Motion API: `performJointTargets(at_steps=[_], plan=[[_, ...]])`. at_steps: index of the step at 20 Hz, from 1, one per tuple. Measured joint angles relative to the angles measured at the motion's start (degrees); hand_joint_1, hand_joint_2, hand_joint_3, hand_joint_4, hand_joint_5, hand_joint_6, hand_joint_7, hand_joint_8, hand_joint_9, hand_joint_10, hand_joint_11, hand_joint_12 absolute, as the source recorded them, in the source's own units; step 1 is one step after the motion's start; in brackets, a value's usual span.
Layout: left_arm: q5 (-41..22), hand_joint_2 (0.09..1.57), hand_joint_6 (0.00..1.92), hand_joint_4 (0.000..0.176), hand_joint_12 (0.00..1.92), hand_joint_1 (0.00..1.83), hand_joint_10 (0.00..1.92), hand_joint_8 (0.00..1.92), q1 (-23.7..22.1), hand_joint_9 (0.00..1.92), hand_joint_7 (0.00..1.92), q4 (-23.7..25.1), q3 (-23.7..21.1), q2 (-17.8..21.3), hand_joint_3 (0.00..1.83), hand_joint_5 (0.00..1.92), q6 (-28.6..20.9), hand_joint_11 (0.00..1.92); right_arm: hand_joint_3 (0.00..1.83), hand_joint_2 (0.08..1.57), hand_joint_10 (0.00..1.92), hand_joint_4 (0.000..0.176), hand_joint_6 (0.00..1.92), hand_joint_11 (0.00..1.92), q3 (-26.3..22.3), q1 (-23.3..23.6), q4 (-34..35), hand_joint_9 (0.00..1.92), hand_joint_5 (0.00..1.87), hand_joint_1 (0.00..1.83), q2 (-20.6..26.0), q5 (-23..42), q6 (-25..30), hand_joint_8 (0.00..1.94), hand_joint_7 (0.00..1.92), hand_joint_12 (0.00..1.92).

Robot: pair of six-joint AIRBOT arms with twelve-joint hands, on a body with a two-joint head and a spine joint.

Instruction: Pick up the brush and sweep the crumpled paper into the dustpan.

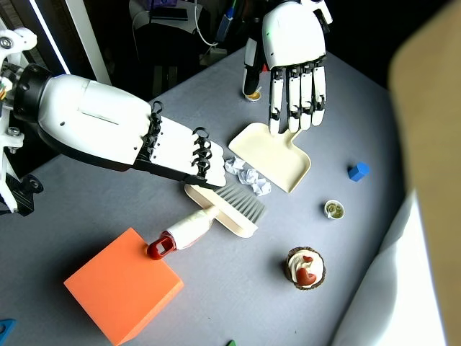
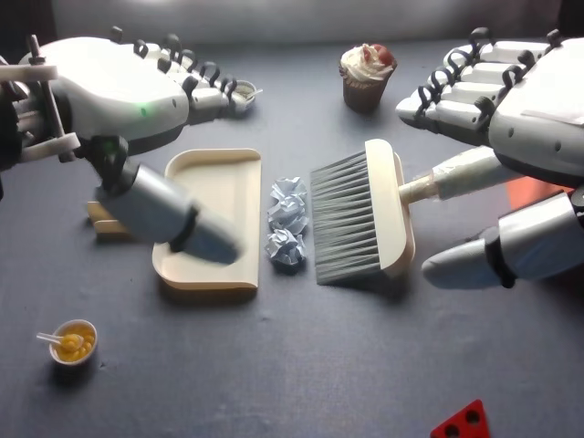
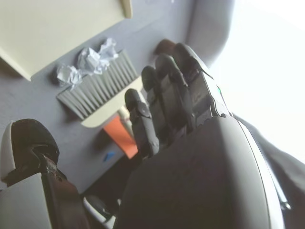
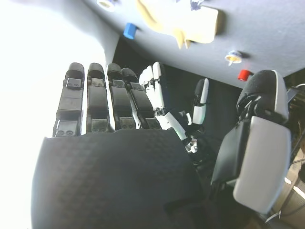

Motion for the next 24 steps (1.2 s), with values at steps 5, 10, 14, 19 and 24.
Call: performJointTargets(at_steps=[5, 10, 14, 19, 24], plan=[[0.39, 0.78, 0.0, 0.0, 0.09, 0.1, 0.0, 0.0, -0.39, 0.11, 0.1, 0.04, 0.11, -0.35, 0.0, 0.05, 1.33, 0.05, 0.01, 0.87, 0.01, 0.0, 0.0, 0.09, -1.31, -2.01, 0.0, 0.11, 0.07, 0.0, -0.7, -6.54, -0.07, 0.0, 0.1, 0.06], [0.94, 0.77, 0.0, 0.0, 0.08, 0.4, 0.0, 0.0, -0.39, 0.06, 0.04, 0.0, 0.35, -0.35, 0.0, 0.0, 2.8, 0.06, 0.01, 0.89, 0.0, 0.0, 0.0, 0.07, -3.21, -2.95, 0.44, 0.1, 0.07, 0.0, -1.62, -16.9, -0.04, 0.0, 0.09, 0.04], [0.26, 0.78, 0.0, 0.0, 0.08, 0.84, 0.0, 0.0, -0.39, 0.05, 0.02, -0.13, 3.17, -0.7, 0.0, 0.0, 3.85, 0.07, 0.01, 0.91, 0.01, 0.0, 0.01, 0.07, -4.37, -3.06, 1.38, 0.09, 0.07, 0.0, -2.25, -23.96, -0.07, 0.01, 0.09, 0.04], [-4.2, 0.85, 0.0, 0.0, 0.08, 0.87, 0.0, 0.0, -0.39, 0.07, 0.05, 0.04, 8.7, -1.42, 0.01, 0.0, 5.35, 0.07, 0.01, 0.92, 0.0, 0.0, 0.01, 0.08, -5.55, -3.41, 2.8, 0.09, 0.07, 0.0, -2.56, -28.63, -0.04, 0.0, 0.09, 0.04], [-9.35, 0.96, 0.01, 0.075, 0.08, 0.91, 0.0, 0.0, -0.52, 0.14, 0.18, 0.22, 14.01, -2.51, 0.0, 0.35, 6.95, 0.13, 0.0, 0.92, 0.01, 0.0, 0.01, 0.09, -5.84, -3.78, 4.81, 0.09, 0.07, 0.0, -3.5, -29.33, -3.39, 0.01, 0.09, 0.03]])
